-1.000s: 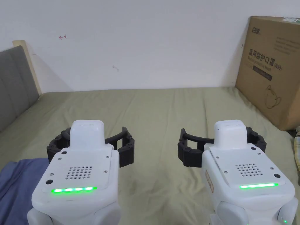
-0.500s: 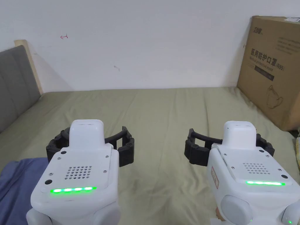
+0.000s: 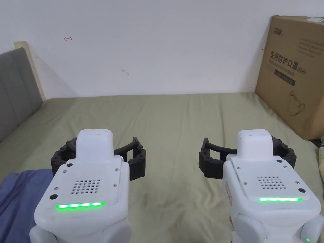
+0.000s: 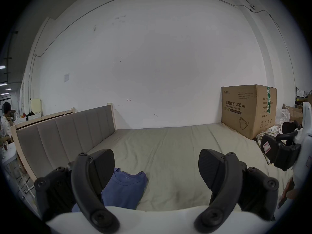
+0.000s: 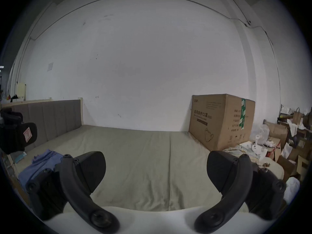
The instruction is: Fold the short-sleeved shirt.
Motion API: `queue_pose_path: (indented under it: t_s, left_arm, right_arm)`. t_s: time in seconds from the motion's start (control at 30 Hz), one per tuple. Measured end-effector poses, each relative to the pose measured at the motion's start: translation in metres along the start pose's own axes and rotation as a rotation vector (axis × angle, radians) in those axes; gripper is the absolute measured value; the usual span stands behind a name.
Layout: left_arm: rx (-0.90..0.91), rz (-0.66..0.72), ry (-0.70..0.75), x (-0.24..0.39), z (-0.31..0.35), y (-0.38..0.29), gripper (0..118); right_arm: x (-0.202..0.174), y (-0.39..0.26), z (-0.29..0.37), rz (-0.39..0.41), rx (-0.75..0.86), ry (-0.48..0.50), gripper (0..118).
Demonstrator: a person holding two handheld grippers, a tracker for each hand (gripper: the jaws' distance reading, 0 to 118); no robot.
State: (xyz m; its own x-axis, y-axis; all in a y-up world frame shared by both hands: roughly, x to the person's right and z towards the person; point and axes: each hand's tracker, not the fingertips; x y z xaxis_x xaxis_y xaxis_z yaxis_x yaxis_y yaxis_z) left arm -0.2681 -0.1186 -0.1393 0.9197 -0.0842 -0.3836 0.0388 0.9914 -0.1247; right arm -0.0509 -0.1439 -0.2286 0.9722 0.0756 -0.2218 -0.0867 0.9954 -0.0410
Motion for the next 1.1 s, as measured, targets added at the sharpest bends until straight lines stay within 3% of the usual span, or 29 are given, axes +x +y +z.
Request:
queue_pose_path:
  t_s: [0.3,0.5,0.67,1.1]
  left_arm:
    - [-0.002,-0.003,-0.001,0.001,0.0,-0.001,104]
    - [-0.005,0.003,-0.005,0.0,-0.001,-0.003,104]
    - [0.002,-0.003,-0.005,0.002,0.0,-0.003,104]
    - [-0.002,-0.018,-0.008,0.001,-0.001,-0.001,103]
  right_arm:
    - [0.0,-0.002,0.001,-0.017,-0.007,0.057,118]
    - [0.011,0.003,0.006,-0.11,-0.005,0.076,118]
    - [0.008,0.005,0.005,-0.031,-0.007,0.06,118]
    - [0.006,0.008,0.008,-0.039,-0.019,0.052,118]
